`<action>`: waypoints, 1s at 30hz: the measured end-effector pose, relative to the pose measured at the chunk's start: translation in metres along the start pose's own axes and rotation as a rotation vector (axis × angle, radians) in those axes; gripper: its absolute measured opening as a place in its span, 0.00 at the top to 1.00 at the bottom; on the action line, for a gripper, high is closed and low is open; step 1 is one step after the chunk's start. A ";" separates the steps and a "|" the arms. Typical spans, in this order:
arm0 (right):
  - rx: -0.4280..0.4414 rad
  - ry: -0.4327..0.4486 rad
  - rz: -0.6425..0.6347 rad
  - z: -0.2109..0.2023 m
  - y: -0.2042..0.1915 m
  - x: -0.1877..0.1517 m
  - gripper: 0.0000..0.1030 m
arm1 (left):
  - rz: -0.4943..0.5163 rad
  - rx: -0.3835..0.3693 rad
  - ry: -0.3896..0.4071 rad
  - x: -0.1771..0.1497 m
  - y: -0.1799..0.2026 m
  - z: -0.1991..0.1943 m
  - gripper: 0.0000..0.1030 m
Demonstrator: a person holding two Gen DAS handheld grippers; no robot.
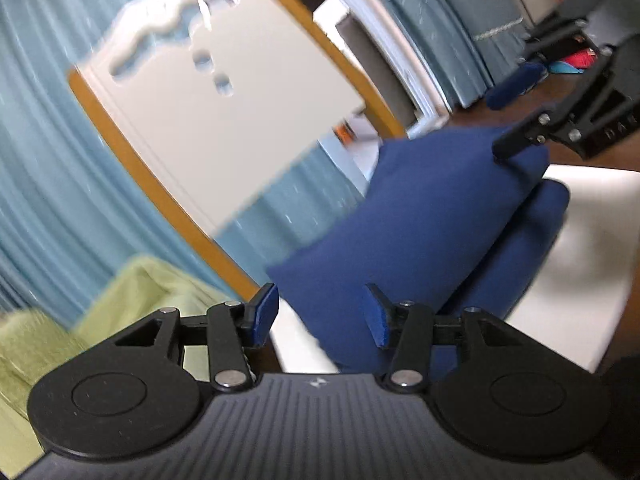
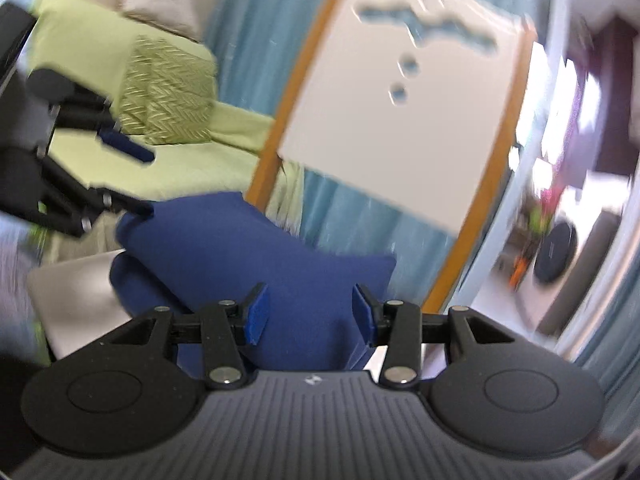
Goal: Fold clothes
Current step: 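Lower the folded top onto the other navy stack and open both grippers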
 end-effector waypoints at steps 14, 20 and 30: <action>0.023 -0.040 0.047 0.001 0.009 -0.010 0.56 | -0.138 0.088 -0.024 0.004 0.002 -0.008 0.41; 0.035 -0.041 0.218 -0.039 0.008 -0.018 0.32 | -0.428 0.090 -0.066 -0.014 -0.004 -0.045 0.16; 0.020 -0.155 0.371 -0.081 -0.024 -0.059 0.01 | -0.708 0.071 -0.165 -0.057 -0.002 -0.059 0.01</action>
Point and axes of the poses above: each gripper's, at about its wrist camera, not at the fingertips, and z roughly the way its jaws point, y to its right, x to its top, the point moved 5 cm from there along z, roughly the way its jaws point, and after that the axes turned 13 degrees about -z, right-handed, at the moved point
